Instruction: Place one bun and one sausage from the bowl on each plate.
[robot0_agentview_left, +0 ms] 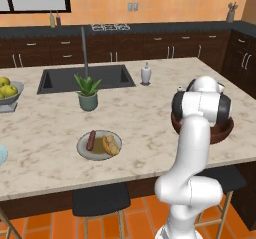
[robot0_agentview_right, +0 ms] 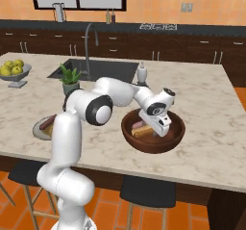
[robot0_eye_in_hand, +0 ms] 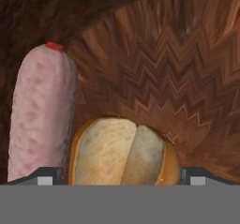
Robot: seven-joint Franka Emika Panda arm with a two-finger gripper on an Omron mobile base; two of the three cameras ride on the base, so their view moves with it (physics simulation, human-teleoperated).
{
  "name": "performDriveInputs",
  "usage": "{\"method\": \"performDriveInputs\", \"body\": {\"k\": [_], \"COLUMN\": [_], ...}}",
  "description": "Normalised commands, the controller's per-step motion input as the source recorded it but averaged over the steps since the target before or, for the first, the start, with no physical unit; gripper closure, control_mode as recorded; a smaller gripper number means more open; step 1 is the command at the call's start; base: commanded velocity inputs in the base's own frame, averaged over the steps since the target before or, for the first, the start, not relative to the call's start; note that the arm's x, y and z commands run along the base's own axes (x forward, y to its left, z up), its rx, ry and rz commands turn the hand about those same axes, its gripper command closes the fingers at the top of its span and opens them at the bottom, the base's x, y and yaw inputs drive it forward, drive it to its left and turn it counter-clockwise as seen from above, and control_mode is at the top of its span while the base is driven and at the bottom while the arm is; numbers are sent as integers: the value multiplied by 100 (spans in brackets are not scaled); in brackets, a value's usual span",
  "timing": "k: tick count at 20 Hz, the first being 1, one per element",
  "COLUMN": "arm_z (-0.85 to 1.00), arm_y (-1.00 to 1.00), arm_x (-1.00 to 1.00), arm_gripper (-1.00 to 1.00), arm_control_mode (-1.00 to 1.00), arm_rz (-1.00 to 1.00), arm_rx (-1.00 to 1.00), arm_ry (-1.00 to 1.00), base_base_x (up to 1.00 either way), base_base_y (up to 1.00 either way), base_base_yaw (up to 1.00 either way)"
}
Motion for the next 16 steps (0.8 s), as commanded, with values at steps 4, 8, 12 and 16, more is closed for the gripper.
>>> {"method": "performDriveInputs", "body": {"k": [4,8,12,16], "arm_z": [-19,-2,0,72], "arm_y": [22,11,-1,-18], "arm_x": [15,6,0,-19], "arm_gripper": [100,100,100,100], "arm_control_mode": [-100,-100,-100,-100], "arm_rz": [-2,0,0,0], "arm_rx": [0,0,0,0], "arm_ry": [0,0,0,-1], "base_base_x": [0,0,0,0], "base_base_y": [0,0,0,0], "base_base_yaw": [0,0,0,0]}}
